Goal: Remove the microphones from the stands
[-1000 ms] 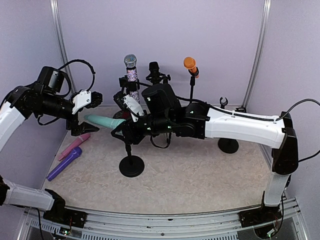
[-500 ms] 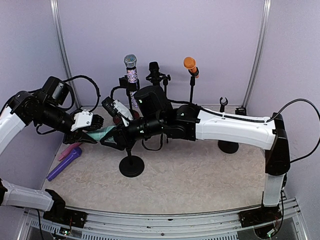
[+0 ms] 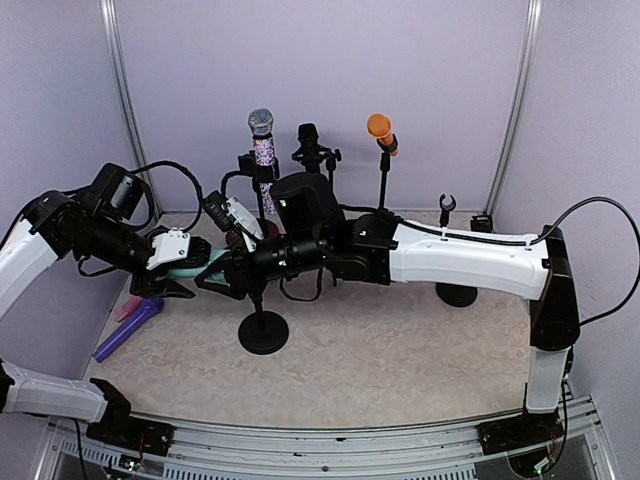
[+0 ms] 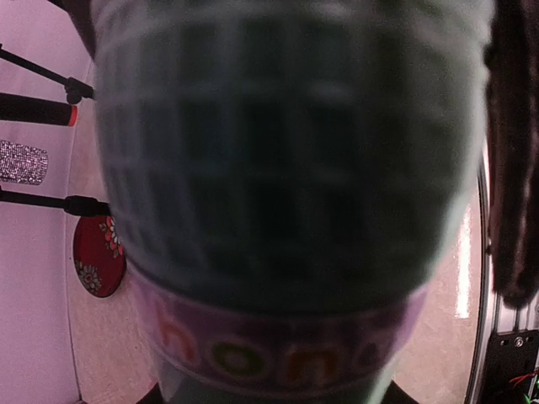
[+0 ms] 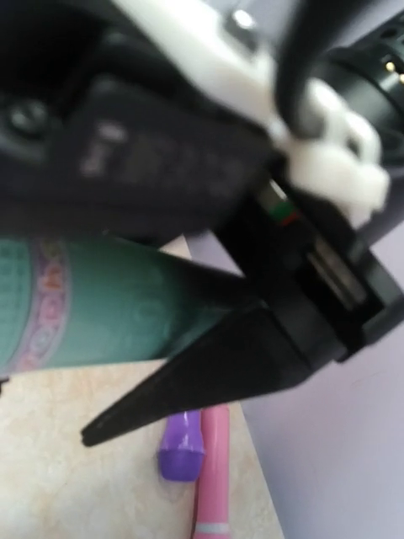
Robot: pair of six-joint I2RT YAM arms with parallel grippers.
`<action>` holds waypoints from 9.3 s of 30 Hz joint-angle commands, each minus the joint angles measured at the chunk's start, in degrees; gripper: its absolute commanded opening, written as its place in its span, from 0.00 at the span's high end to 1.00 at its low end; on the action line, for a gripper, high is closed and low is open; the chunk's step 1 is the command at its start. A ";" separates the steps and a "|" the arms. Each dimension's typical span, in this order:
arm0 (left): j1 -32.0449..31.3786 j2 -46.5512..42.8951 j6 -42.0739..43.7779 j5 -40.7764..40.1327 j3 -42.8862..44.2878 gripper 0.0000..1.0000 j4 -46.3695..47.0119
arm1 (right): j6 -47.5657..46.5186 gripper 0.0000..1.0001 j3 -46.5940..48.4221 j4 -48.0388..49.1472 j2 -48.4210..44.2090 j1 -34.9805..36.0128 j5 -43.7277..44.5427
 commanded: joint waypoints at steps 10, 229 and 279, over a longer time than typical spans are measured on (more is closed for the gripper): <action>9.45 -3.43 3.07 -1.18 -4.62 0.82 4.45 | 0.15 0.08 -7.20 5.06 -9.68 -2.46 6.34; 34.47 -3.49 -12.16 16.66 -7.80 0.01 14.51 | -42.00 0.00 -20.36 31.73 -12.79 -34.26 39.85; 31.25 -2.60 -12.70 21.17 -9.56 0.01 12.59 | -55.34 1.00 -36.69 49.81 -28.74 -17.35 47.34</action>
